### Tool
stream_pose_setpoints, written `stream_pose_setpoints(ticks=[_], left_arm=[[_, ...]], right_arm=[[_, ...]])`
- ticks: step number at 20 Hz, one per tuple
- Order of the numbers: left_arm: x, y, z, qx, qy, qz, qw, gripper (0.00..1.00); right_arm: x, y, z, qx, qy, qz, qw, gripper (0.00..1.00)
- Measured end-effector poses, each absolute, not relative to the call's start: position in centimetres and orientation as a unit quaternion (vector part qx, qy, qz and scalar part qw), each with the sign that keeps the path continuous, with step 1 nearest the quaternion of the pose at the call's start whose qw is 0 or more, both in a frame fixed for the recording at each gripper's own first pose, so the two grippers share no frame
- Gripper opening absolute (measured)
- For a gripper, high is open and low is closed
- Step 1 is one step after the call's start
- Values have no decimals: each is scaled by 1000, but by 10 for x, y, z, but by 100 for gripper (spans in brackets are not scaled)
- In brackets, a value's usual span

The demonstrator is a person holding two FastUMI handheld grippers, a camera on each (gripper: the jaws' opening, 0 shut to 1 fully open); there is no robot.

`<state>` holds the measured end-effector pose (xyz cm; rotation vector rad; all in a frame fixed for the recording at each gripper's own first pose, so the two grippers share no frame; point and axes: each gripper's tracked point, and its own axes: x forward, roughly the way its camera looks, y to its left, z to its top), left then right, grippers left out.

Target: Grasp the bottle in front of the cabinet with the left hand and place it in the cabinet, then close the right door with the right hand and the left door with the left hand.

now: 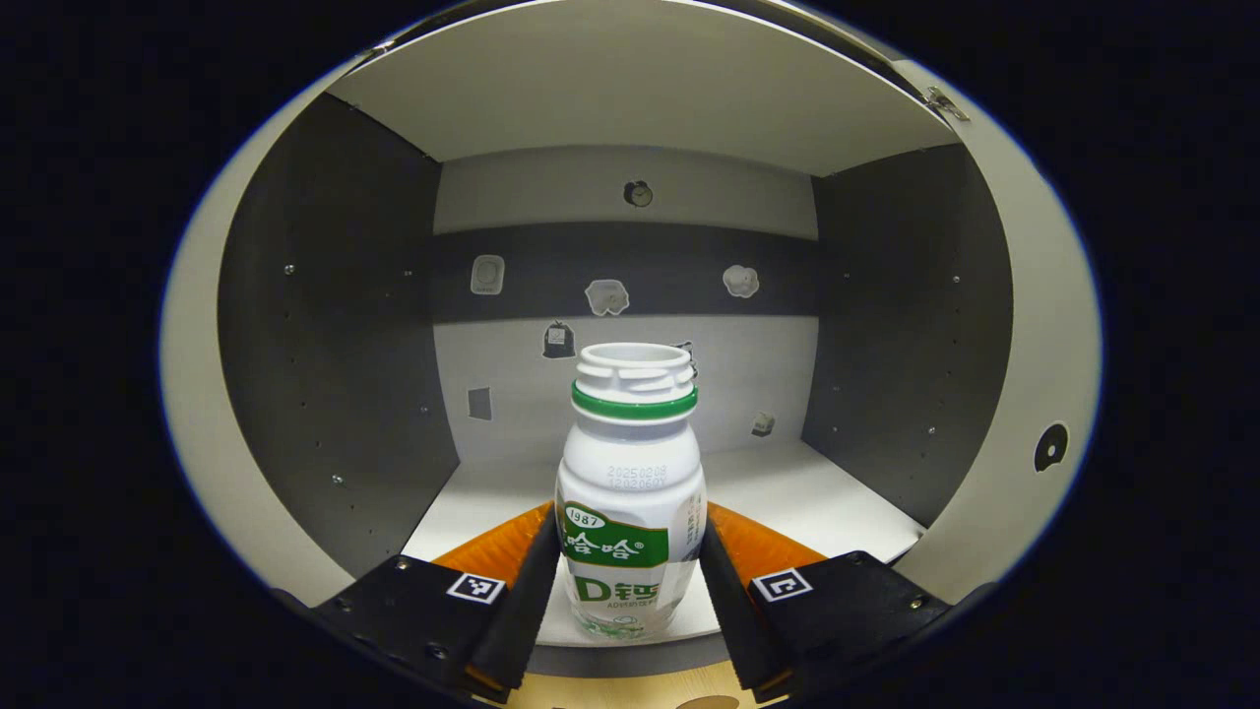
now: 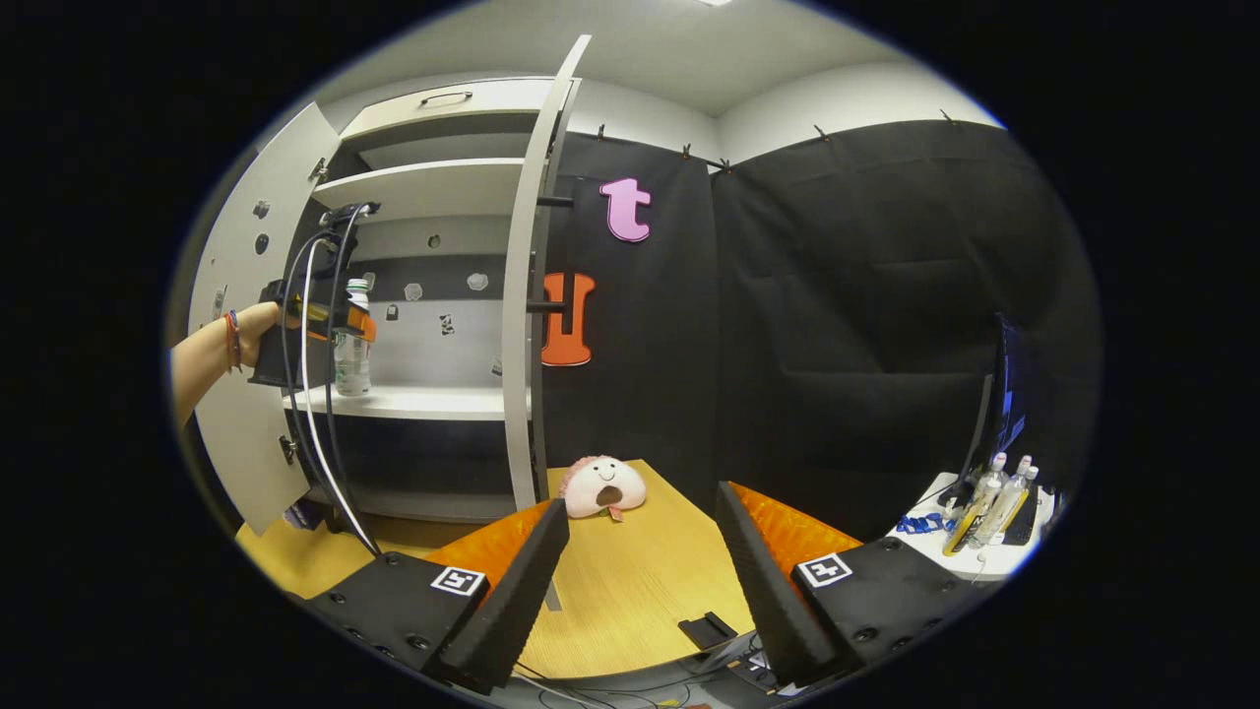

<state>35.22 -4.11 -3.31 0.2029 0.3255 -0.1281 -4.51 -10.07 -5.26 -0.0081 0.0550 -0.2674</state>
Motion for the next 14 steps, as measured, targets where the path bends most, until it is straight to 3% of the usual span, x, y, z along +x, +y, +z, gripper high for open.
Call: stream_pose_setpoints(ticks=[9, 14], left_arm=[[368, -53, -48, 94, 177, -69, 977, 79], [360, -50, -42, 93, 171, -65, 979, 94]], right_arm=[[-34, -111, -54, -4, 31, -146, 989, 99], [-30, -112, -52, -3, 29, -145, 989, 99]])
